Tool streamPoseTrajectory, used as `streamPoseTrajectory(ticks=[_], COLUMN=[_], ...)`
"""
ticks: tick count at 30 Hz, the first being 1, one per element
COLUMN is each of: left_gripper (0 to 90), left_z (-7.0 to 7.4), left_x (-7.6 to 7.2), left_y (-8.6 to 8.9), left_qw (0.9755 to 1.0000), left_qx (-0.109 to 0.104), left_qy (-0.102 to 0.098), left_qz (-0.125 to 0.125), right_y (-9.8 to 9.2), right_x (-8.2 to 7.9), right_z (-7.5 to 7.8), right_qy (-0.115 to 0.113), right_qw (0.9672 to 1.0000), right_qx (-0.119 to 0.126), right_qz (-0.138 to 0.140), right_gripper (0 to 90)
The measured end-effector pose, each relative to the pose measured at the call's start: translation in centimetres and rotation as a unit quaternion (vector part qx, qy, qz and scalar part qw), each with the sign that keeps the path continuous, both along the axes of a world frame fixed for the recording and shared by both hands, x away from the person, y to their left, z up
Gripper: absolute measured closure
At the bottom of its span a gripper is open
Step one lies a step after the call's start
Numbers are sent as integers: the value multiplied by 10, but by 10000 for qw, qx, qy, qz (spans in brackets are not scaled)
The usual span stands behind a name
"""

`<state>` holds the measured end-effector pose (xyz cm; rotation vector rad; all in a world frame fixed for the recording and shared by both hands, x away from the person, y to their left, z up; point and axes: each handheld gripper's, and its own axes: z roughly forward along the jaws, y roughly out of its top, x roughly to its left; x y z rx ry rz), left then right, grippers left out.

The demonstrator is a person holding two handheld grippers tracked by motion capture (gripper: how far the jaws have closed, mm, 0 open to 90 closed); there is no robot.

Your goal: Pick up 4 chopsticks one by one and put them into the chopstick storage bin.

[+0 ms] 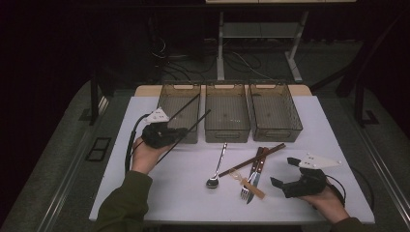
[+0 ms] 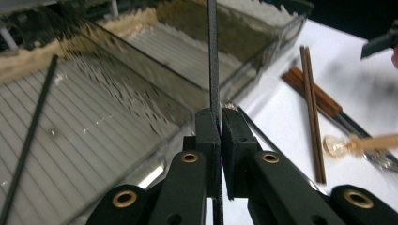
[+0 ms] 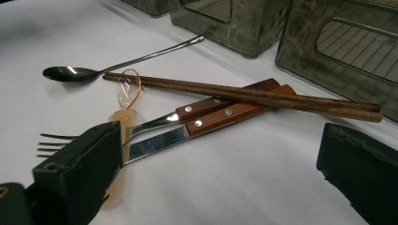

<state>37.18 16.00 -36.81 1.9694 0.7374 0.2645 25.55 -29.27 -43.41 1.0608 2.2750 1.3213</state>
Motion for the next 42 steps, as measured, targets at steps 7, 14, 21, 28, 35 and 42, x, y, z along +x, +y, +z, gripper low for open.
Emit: streamPoseTrajectory(ticks=[7,14,21,28,35,42], left_gripper=[860,860,860,860,860,860], left_z=[20,36,40,30,17,3], left_x=[23,47,70,89,97,98], left_y=[2,5,9,15,24,27], left_qw=[9996,9985,9964,9939,9921,9914], left_qx=[-134,-134,-41,12,-118,-103], left_qy=[-125,-325,-537,-583,-513,-429], left_qz=[218,408,660,939,1141,1228], right_y=[-1,-1,-2,-2,-2,-2], right_x=[0,-1,-1,0,-1,-1], right_z=[0,0,1,0,0,0], right_qy=[-7,-27,-9,-4,3,7], right_qw=[10000,10000,10000,10000,10000,10000], right_qx=[6,29,46,47,57,50], right_qz=[-21,-17,-27,-6,6,12], right_gripper=[10,10,10,10,10,10])
